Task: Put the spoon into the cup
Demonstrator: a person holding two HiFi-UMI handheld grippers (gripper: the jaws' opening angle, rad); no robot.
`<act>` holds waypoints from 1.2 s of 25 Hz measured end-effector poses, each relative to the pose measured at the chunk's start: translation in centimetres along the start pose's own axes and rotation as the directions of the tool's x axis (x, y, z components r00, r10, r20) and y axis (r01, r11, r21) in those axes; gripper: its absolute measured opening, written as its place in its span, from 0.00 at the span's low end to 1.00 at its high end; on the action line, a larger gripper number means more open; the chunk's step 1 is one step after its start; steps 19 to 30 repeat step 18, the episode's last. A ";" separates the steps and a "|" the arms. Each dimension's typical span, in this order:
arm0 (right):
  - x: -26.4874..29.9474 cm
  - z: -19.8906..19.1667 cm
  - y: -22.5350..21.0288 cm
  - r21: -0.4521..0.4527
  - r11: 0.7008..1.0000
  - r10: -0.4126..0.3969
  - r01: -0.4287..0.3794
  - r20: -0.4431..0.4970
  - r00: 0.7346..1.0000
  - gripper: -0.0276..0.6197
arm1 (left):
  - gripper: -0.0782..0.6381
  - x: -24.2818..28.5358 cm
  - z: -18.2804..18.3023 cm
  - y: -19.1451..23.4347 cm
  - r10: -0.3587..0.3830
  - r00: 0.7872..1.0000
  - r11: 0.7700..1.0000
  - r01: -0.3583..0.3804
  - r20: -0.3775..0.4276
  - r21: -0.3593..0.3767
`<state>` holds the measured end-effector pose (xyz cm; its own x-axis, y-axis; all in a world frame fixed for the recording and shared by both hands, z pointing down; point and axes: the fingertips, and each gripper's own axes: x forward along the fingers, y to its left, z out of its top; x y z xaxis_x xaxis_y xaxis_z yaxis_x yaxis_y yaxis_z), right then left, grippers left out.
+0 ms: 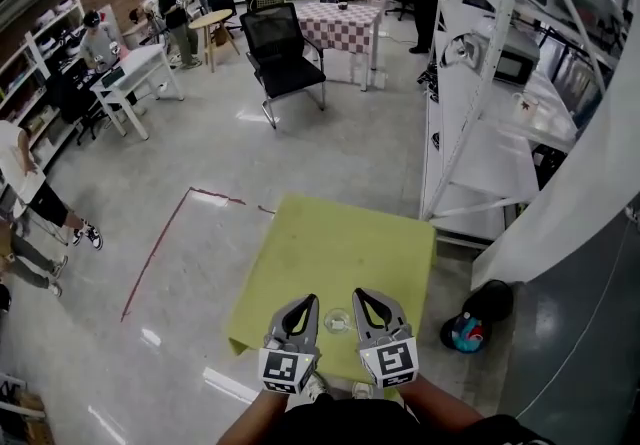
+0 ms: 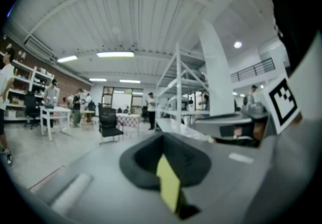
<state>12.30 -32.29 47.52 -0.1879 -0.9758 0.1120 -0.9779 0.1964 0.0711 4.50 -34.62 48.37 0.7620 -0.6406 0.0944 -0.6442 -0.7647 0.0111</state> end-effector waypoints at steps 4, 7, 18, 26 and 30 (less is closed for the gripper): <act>-0.1 0.3 0.1 -0.010 1.000 -0.004 0.004 0.001 1.000 0.05 | 0.12 -0.5 0.3 0.4 0.017 1.000 1.000 -0.017 0.013 -0.001; -0.1 0.5 0.3 -0.017 1.000 -0.001 0.001 0.009 1.000 0.05 | 0.12 -0.9 0.4 0.5 0.020 1.000 1.000 -0.020 0.017 -0.003; -0.4 0.1 0.4 -0.019 1.000 -0.005 0.005 0.010 1.000 0.05 | 0.12 -1.4 -0.2 1.2 0.040 0.999 0.999 -0.039 0.015 -0.027; -0.4 0.1 0.4 -0.019 1.000 -0.005 0.005 0.010 1.000 0.05 | 0.12 -1.4 -0.2 1.2 0.040 0.999 0.999 -0.039 0.015 -0.027; -0.4 0.1 0.4 -0.019 1.000 -0.005 0.005 0.010 1.000 0.05 | 0.12 -1.4 -0.2 1.2 0.040 0.999 0.999 -0.039 0.015 -0.027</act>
